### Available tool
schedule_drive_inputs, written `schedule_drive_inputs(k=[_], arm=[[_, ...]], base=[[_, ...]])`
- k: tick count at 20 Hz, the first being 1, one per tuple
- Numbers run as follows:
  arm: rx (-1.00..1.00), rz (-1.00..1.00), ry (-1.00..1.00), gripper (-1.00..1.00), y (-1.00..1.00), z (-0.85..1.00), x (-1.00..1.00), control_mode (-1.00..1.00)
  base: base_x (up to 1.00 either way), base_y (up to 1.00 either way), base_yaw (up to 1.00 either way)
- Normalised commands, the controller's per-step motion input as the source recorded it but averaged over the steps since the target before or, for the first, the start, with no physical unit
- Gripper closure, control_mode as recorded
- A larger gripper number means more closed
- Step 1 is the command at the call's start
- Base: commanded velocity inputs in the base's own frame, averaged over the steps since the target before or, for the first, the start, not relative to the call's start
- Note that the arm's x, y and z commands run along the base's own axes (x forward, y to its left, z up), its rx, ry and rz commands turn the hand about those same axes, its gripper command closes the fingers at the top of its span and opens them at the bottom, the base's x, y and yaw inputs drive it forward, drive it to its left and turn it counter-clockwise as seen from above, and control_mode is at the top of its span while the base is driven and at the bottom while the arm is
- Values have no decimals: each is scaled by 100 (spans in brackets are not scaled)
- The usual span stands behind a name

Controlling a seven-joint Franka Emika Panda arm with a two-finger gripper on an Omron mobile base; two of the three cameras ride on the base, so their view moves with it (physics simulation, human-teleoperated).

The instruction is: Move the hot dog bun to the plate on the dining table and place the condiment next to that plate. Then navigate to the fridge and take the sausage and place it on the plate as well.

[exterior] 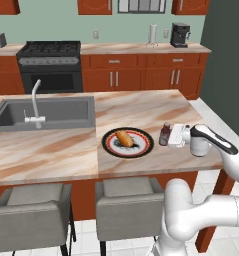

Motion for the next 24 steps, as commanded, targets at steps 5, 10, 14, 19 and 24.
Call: schedule_drive_inputs(k=[5, 10, 14, 19, 24], arm=[[0, 0, -4, -100, -1, 4, -1, -100], [0, 0, 0, -100, -4, 29, -1, -100], [0, 0, 1, -100, -10, 39, -5, -100], [0, 0, -1, -100, -5, 46, -36, -100], [-3, 0, -7, -100, 11, 66, -58, -100]], base=[[0, 0, 0], [0, 0, 0], [0, 0, 0], [0, 0, 0], [0, 0, 0]])
